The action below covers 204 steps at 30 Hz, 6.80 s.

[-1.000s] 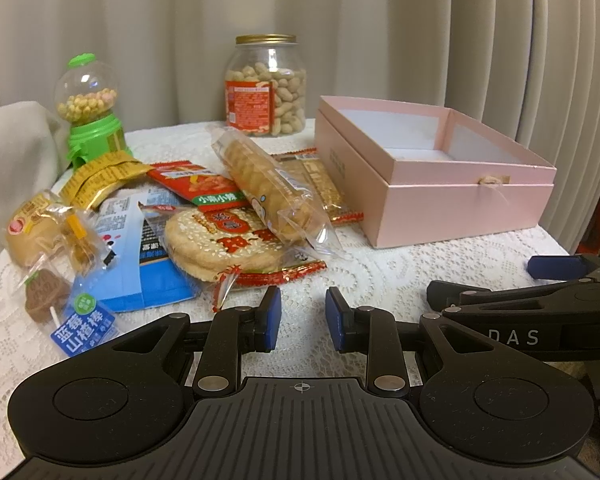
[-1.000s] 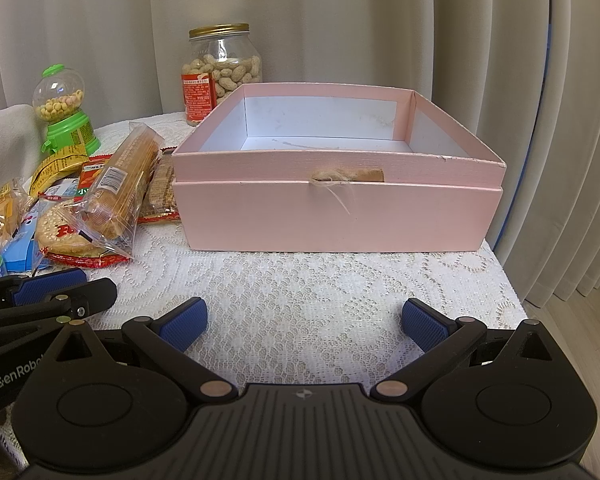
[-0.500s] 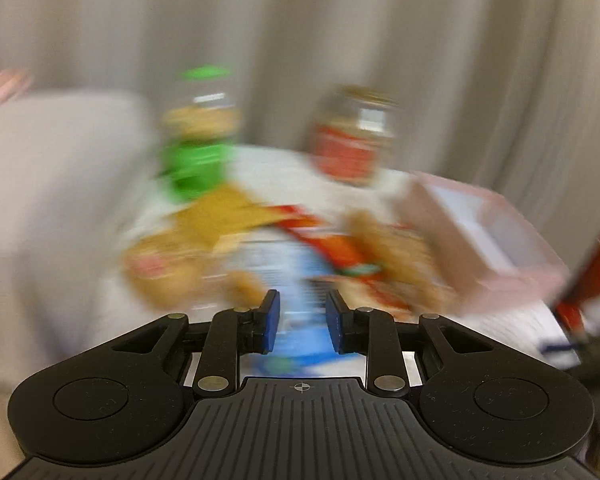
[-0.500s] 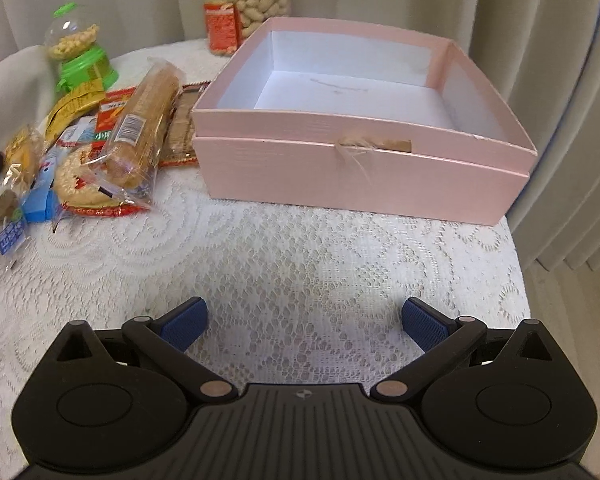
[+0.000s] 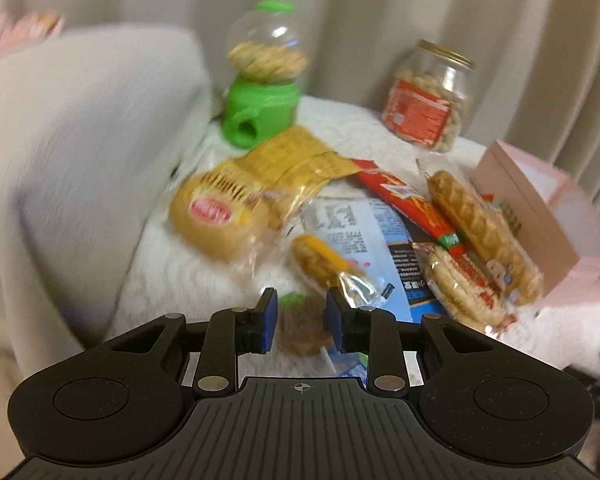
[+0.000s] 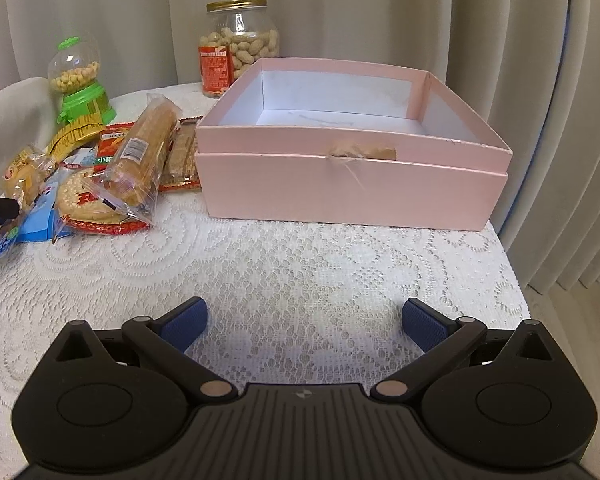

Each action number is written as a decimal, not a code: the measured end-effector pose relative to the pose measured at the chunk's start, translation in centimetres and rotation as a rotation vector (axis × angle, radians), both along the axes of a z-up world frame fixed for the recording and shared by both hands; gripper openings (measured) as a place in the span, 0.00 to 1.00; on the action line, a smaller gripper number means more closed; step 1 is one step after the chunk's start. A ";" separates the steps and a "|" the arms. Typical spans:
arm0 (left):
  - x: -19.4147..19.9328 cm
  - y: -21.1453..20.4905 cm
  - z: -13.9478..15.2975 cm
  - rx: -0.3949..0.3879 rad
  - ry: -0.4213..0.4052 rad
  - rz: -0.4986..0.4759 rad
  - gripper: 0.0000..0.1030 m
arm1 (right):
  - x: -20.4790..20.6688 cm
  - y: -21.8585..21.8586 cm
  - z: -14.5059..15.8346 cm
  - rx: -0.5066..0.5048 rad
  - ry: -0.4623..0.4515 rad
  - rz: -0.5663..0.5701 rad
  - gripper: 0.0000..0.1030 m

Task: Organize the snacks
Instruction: 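Reach the left gripper to the chocolate lollipop and grasp its stick, then grasp the yellow wrapped bread bun with the right gripper while the left gripper holds the lollipop, then carry both snacks into the pink box and open both grippers, then reach the left gripper to the small orange-wrapped snack and grasp it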

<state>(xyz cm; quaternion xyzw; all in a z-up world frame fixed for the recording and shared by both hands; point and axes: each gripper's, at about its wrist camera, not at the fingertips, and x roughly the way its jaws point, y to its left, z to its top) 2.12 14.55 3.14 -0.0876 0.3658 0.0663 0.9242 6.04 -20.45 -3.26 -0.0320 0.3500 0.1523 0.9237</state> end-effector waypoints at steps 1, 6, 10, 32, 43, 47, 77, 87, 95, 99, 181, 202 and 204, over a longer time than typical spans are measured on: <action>0.0 -0.2 0.0 0.040 -0.005 -0.019 0.31 | 0.0 0.0 0.0 0.001 -0.002 -0.001 1.00; -1.7 1.3 1.2 -0.005 0.020 -0.009 0.30 | -0.1 0.0 -0.1 0.008 -0.011 -0.002 1.00; -2.8 2.6 1.2 -0.178 0.079 0.019 0.30 | -0.2 -0.1 -0.2 0.012 -0.014 -0.001 1.00; 3.6 3.4 0.3 -0.282 0.026 0.197 0.42 | -0.3 -0.2 -0.1 0.013 -0.017 -0.005 1.00; -0.2 -0.5 -0.5 -0.044 0.048 -0.036 0.48 | -0.3 -0.2 -0.1 0.013 -0.017 -0.004 1.00; -3.2 0.4 -0.7 -0.037 0.021 -0.096 0.43 | -0.6 0.5 0.3 -0.029 -0.039 0.018 0.99; -5.8 6.5 -1.7 -0.346 -0.096 -0.173 0.40 | 7.2 35.7 7.7 -0.284 0.030 0.694 0.51; -7.5 3.1 0.5 -0.332 -0.152 -0.280 0.40 | 3.2 23.0 14.3 -0.138 0.040 0.530 0.50; -8.3 -5.3 4.2 -0.297 -0.153 -0.518 0.40 | -1.8 7.2 16.2 -0.070 -0.021 0.292 0.50; -6.4 -8.5 8.3 -0.301 -0.223 -0.592 0.40 | -3.8 0.2 18.2 -0.040 -0.104 0.170 0.50; 1.7 0.4 3.0 -0.271 -0.031 -0.297 0.35 | 7.3 11.4 9.8 0.103 0.110 0.266 0.55; 8.3 5.9 3.0 -0.231 0.141 -0.111 0.35 | 9.9 14.0 7.6 0.052 0.175 0.390 0.64; 6.8 5.1 2.8 -0.205 0.162 -0.130 0.35 | 10.1 14.2 7.4 0.034 0.164 0.390 0.64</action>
